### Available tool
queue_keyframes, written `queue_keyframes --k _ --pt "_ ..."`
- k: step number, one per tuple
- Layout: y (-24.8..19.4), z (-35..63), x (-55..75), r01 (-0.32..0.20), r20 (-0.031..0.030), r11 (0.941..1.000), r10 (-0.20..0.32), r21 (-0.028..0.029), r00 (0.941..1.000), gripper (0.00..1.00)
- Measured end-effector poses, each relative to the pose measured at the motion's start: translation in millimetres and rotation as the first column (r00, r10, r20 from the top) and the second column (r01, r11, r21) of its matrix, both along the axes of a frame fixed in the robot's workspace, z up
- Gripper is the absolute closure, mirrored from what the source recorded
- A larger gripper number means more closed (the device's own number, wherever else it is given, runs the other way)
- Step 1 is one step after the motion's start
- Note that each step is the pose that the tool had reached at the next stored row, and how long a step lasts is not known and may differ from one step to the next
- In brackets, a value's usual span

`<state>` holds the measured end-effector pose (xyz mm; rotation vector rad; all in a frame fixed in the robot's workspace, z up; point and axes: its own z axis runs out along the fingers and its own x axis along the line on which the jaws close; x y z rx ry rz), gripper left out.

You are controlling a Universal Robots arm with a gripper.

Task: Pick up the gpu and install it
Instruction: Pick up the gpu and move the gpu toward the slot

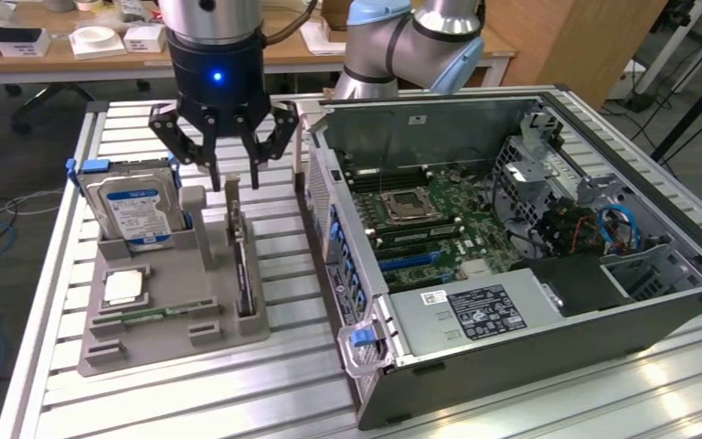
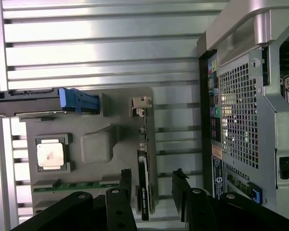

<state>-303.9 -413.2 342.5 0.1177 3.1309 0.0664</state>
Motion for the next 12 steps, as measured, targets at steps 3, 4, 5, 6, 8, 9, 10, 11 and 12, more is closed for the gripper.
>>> queue_keyframes --k 3,4,5,6,8,9,10,11,12 --pt "-0.5 -0.5 0.0 0.000 0.0001 1.0000 0.000 0.0000 1.0000 0.53" --pt "-0.7 -0.6 0.0 0.000 0.0000 1.0000 0.000 -0.0001 1.0000 0.53" --pt "-0.9 -0.8 0.0 0.000 0.0001 1.0000 0.000 0.0000 1.0000 0.53" --pt "-1.1 -0.9 0.0 0.000 0.0001 1.0000 0.000 0.0000 1.0000 0.53" --pt "-1.5 -1.2 0.0 0.000 0.0001 1.0000 0.000 0.0000 1.0000 0.53" --pt "-1.8 -1.4 0.0 0.000 0.0001 1.0000 0.000 -0.0001 1.0000 0.53" --pt "-1.9 -1.6 0.0 0.000 0.0001 1.0000 0.000 0.0000 1.0000 0.53" --pt "-2.1 -1.7 0.0 0.000 0.0001 1.0000 0.000 -0.0001 1.0000 0.53" --pt "-2.4 -1.8 0.0 0.000 0.0001 1.0000 0.000 -0.0001 1.0000 0.53"
